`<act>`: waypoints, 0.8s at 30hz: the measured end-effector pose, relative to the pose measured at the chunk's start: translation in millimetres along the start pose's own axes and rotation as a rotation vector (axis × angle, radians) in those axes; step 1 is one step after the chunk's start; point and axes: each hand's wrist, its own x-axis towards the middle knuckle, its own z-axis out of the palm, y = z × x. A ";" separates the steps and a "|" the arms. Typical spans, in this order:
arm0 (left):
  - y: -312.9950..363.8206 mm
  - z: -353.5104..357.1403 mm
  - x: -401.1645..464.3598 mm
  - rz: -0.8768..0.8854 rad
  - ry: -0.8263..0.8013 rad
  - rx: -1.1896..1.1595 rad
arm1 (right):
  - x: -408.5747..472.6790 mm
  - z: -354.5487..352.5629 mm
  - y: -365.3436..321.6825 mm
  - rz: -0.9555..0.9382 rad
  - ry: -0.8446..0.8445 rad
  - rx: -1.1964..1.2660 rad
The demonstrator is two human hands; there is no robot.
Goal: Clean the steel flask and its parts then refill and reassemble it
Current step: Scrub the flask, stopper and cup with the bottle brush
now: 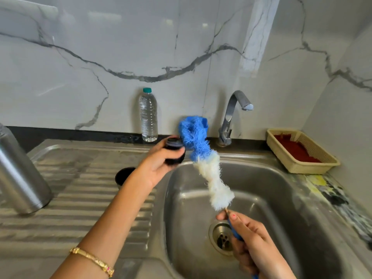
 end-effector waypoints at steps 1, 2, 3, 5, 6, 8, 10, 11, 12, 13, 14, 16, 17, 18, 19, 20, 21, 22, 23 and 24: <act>1.3 -4.2 3.0 0.094 0.031 0.168 | 3.2 -2.2 -3.2 -0.048 0.015 -0.022; 5.5 -4.7 5.4 0.202 0.076 0.331 | 7.8 -5.1 -7.8 -0.122 0.039 -0.058; 11.0 -4.4 9.7 0.296 0.117 0.456 | 13.7 -8.1 -12.7 -0.213 0.070 -0.128; 25.6 2.2 15.5 0.420 0.150 0.545 | 24.0 -14.2 -23.9 -0.407 0.109 -0.337; 31.7 5.0 17.6 0.462 0.138 0.544 | 26.1 -17.2 -27.8 -0.470 0.116 -0.410; 38.2 6.6 19.7 0.482 0.099 0.470 | 23.6 -23.1 -26.4 -0.503 0.116 -0.430; 40.6 5.7 18.4 0.432 0.087 0.313 | 15.8 -22.2 -18.6 -0.503 0.140 -0.396; 41.8 6.6 18.3 0.398 0.094 0.203 | 13.3 -19.4 -15.6 -0.511 0.151 -0.395; 42.6 7.7 17.4 0.371 0.100 0.106 | 12.7 -15.8 -13.1 -0.529 0.158 -0.407; 43.3 9.1 17.1 0.348 0.101 0.049 | 15.4 -12.0 -12.8 -0.549 0.169 -0.426; 43.3 10.8 15.6 0.328 0.092 0.035 | 20.3 -8.7 -13.9 -0.566 0.179 -0.454; 39.4 11.4 14.2 0.298 0.050 0.023 | 30.7 -3.7 -16.6 -0.575 0.202 -0.497; 38.0 9.6 13.3 0.293 0.054 0.004 | 33.2 -1.8 -16.0 -0.572 0.205 -0.510; 38.9 6.4 13.1 0.299 0.089 -0.004 | 33.0 0.0 -14.0 -0.564 0.201 -0.518; 41.5 1.9 13.7 0.312 0.140 -0.004 | 29.5 1.4 -10.4 -0.549 0.187 -0.513; 44.7 -3.3 13.6 0.327 0.189 0.008 | 24.5 2.2 -5.1 -0.526 0.162 -0.491; 46.8 -7.9 14.1 0.343 0.217 0.029 | 19.7 3.0 0.3 -0.499 0.137 -0.455; 46.3 -10.9 13.2 0.354 0.216 0.063 | 16.2 4.2 4.4 -0.471 0.120 -0.419; 42.4 -11.3 11.3 0.357 0.185 0.102 | 15.4 5.7 6.1 -0.454 0.116 -0.390; 36.5 -8.8 8.1 0.357 0.134 0.140 | 17.6 8.2 4.6 -0.451 0.117 -0.363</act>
